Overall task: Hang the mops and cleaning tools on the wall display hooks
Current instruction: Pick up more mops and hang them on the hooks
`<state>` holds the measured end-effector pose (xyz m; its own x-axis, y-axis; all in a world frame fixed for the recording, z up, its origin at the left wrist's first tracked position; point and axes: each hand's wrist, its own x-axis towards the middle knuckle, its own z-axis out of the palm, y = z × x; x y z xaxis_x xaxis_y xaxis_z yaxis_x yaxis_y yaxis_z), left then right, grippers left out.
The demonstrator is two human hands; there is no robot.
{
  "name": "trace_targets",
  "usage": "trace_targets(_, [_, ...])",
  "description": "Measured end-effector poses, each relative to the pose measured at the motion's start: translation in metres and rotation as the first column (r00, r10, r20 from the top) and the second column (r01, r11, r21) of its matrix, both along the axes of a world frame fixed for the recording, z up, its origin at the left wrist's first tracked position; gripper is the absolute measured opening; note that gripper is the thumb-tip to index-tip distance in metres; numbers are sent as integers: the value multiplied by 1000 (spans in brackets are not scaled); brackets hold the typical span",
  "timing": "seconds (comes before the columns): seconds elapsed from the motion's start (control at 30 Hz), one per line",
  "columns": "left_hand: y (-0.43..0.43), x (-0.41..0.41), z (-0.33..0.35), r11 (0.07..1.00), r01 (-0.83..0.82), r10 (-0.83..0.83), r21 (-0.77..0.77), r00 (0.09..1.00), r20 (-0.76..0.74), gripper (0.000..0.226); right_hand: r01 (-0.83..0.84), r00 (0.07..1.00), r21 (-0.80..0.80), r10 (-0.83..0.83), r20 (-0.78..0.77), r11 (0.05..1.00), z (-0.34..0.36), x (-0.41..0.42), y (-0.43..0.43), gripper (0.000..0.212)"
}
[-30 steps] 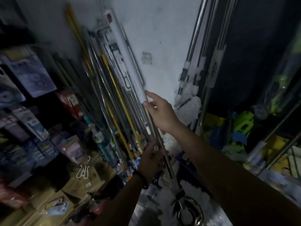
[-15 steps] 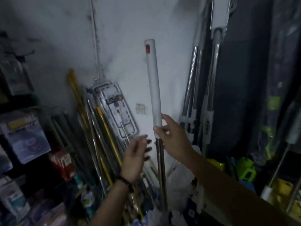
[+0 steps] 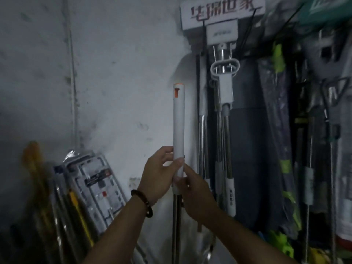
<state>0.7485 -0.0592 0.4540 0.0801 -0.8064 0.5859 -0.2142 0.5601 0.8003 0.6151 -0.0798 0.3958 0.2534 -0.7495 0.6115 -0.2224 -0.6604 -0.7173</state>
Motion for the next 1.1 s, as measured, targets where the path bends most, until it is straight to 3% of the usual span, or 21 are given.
trace_targets(0.1, [-12, -4, 16, 996, 4, -5, -87, 1000, -7, 18, 32, 998, 21, -31, -62, 999, 40, -11, -2, 36])
trace_targets(0.2, [-18, -12, 33, 989, 52, -56, -136, 998, -25, 19, 136, 991, 27, -136, -15, 990, 92, -33, -10, 47])
trace_targets(0.37, [-37, -27, 69, 981, 65, -69, -184, 998, -15, 20, 212, 977, -147, -208, 39, 966, 187, -56, -17, 49])
trace_targets(0.5, [-56, -43, 109, 976, 59, -56, -209, 998, 18, 17, 323, 931, -346, -361, -50, 881, 240, -60, -27, 23])
trace_targets(0.67, [-82, -60, 156, 978, 28, -27, -206, 1000, 4, 33, 408, 896, -406, -445, 5, 818, 280, -63, -50, 54])
trace_targets(0.9, [-112, -78, 198, 982, -16, 25, -189, 999, 44, 39, 485, 844, -457, -536, 19, 746, 318, -69, -81, 38])
trace_targets(1.1, [-132, -86, 200, 979, -81, 95, -188, 994, 62, 36, 521, 783, -481, -619, -58, 705, 323, -71, -98, 50])
